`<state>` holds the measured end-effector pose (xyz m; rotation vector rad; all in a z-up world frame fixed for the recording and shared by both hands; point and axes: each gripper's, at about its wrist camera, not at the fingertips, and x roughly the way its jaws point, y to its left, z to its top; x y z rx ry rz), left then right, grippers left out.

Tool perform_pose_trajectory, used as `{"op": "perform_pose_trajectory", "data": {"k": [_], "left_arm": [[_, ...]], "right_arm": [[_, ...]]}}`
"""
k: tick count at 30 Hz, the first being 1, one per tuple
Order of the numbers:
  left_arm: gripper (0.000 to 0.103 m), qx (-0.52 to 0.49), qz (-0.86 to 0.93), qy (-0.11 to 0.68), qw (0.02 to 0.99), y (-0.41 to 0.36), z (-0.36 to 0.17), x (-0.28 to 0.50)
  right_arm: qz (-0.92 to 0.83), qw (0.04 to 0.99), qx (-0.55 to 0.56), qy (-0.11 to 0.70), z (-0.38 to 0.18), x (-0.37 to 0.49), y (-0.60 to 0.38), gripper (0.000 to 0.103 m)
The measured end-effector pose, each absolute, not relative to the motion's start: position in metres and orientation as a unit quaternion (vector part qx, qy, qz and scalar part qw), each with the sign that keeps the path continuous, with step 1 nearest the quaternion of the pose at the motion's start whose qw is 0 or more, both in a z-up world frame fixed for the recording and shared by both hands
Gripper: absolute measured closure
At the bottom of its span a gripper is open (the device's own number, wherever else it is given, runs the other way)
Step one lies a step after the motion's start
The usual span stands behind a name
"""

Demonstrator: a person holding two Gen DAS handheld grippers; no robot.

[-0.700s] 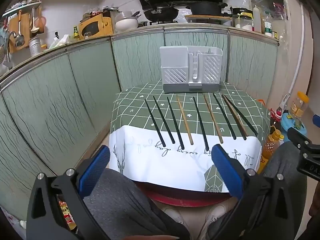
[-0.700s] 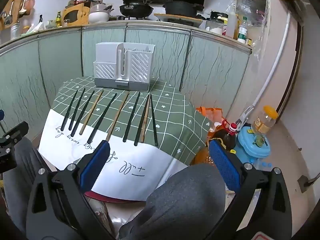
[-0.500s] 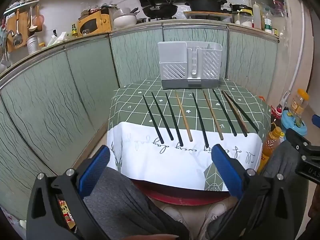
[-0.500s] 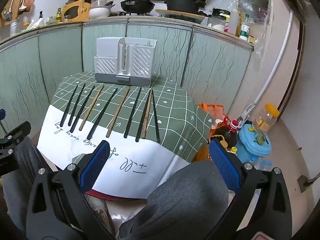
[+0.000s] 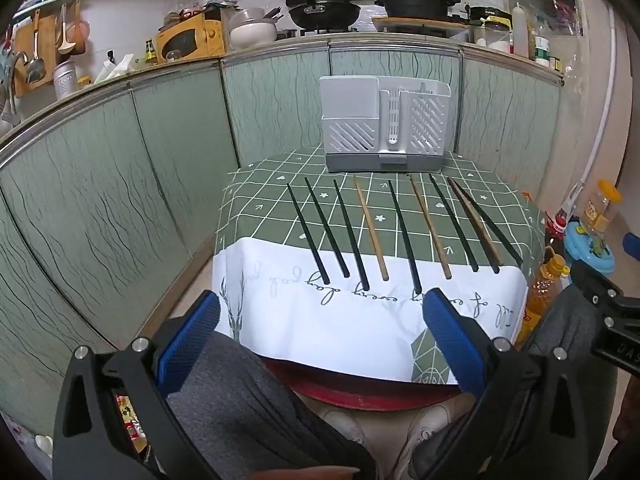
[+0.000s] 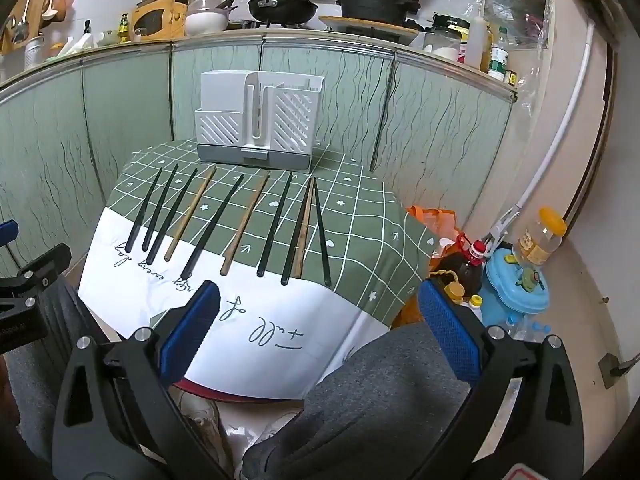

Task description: Organize utensils

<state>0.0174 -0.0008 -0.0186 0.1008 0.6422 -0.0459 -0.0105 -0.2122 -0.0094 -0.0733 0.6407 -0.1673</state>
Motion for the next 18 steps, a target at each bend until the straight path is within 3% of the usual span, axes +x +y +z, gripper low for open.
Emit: {"op": "perform_pose_trajectory", "data": {"k": [18], "left_arm": [[0.004, 0.047, -0.024, 0.320, 0.946, -0.0023, -0.0204, 0.0192]], "right_arm": [[-0.077, 0.944, -0.040, 0.317, -0.0115, -0.0099, -0.2100, 0.008]]}}
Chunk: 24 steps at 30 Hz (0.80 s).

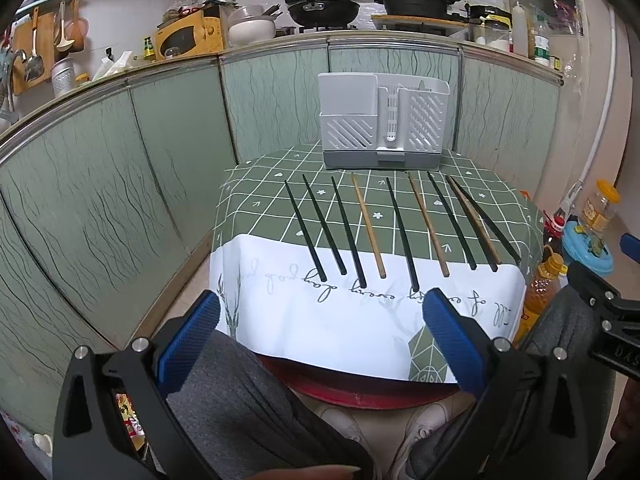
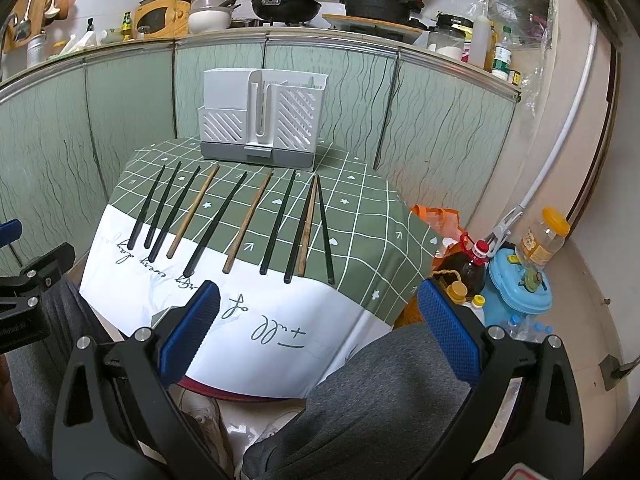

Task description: Organize utensils

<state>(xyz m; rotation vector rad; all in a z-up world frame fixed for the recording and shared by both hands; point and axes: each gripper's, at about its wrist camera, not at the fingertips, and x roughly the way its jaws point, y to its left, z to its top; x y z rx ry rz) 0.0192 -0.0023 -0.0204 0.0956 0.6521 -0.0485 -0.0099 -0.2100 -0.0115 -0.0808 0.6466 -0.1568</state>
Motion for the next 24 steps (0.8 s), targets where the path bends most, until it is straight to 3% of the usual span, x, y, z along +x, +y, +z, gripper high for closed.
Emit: {"op": "perform_pose_trajectory", "data": {"k": [24], "left_arm": [[0.004, 0.048, -0.039, 0.296, 0.953, -0.004, -0.006, 0.023]], "right_arm": [[-0.074, 0.950, -0.045, 0.298, 0.001, -0.004, -0.213, 0.008]]}}
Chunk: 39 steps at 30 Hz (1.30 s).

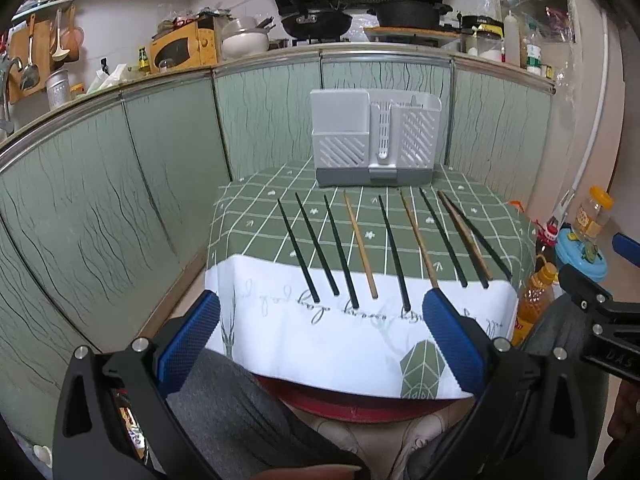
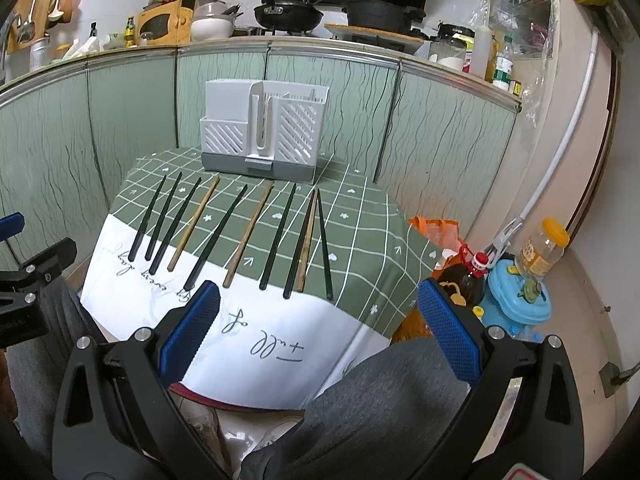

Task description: Organize utensils

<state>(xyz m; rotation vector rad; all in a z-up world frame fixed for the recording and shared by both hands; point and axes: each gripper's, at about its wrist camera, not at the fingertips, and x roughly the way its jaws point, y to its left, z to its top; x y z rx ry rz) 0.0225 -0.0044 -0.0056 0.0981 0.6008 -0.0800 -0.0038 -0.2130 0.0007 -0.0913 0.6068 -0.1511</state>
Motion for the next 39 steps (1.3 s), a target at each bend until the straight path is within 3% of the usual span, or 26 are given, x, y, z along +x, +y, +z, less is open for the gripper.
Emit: {"op": "perform_pose_trajectory", "data": {"k": [16, 39], "left_arm": [[0.004, 0.065, -0.058, 0.254, 0.963, -0.012, 0.017, 0.035], [0.004, 0.052, -0.062, 0.260, 0.962, 0.004, 0.007, 0.041]], "right_arm": [[-0.081, 0.958, -0.042, 0.273, 0.016, 0.004, -0.227, 0.008], [-0.084, 0.956, -0.041, 0.279, 0.013, 0.004, -0.235, 0.008]]}}
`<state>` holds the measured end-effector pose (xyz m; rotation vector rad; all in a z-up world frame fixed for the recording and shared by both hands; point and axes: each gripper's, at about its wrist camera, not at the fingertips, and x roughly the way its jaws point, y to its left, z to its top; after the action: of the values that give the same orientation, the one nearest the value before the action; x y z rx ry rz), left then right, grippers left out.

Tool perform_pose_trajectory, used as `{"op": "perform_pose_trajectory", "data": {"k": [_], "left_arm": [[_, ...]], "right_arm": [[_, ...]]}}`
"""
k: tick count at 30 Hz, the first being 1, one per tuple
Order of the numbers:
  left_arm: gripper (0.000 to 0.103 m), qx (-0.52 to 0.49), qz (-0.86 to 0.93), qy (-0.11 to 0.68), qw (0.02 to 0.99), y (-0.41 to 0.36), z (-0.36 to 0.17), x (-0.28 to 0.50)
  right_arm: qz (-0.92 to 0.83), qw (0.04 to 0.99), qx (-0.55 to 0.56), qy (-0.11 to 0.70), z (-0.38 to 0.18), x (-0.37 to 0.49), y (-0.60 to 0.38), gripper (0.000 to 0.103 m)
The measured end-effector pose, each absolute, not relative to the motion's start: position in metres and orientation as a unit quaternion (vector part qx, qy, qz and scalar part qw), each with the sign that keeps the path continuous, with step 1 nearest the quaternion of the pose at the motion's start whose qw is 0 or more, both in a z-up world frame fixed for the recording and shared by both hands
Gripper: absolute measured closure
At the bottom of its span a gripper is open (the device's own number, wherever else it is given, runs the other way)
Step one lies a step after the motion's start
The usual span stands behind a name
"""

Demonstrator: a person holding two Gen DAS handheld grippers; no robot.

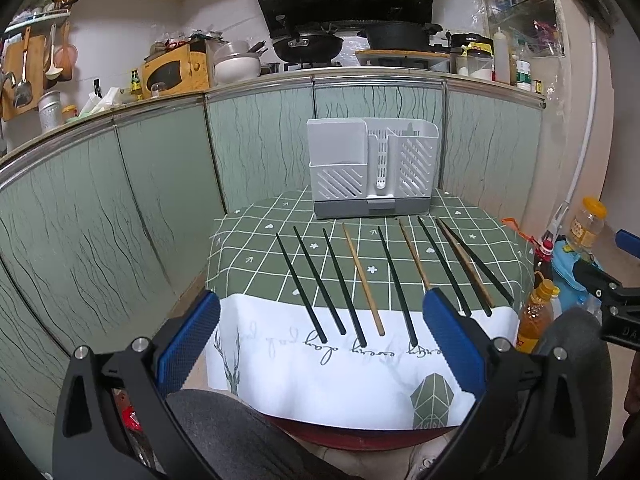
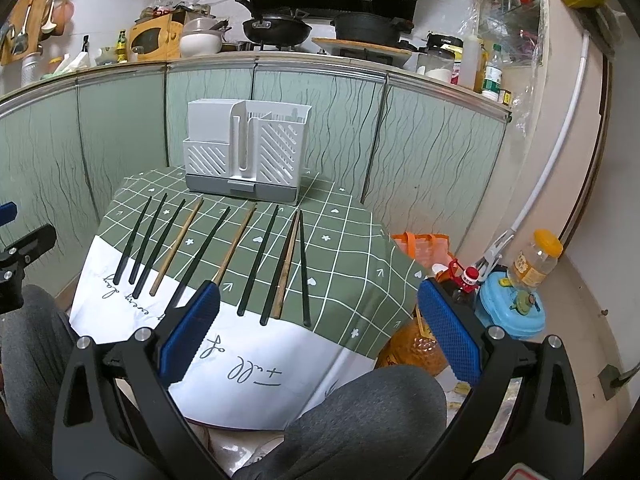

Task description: Organize utensils

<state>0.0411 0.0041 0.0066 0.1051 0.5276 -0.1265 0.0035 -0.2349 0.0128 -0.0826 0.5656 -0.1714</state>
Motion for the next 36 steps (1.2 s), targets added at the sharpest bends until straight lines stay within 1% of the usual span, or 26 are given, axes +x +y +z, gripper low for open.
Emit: {"op": "perform_pose_trajectory", "data": {"k": [11, 18, 28, 36], "left_arm": [[0.004, 0.050, -0.066, 0.273, 0.958, 0.009, -0.009, 0.053], [0.004, 0.052, -0.048, 0.265, 0.962, 0.015, -0.022, 0.065], [0.004, 0.061, -0.024, 0.280, 0.958, 0.014, -0.045, 0.092], [0.004, 0.052, 0.001, 0.275, 0.960, 0.016, -0.063, 0.117]], "right_arm": [[-0.078, 0.952, -0.034, 0.294, -0.001, 0.011, -0.239, 0.008], [-0.055, 0.947, -0.021, 0.317, -0.019, 0.024, -0.248, 0.008], [-0.048, 0.949, -0.008, 0.312, -0.035, 0.040, -0.260, 0.008], [-0.044, 0.948, 0.000, 0.317, -0.051, 0.060, -0.266, 0.008]]}}
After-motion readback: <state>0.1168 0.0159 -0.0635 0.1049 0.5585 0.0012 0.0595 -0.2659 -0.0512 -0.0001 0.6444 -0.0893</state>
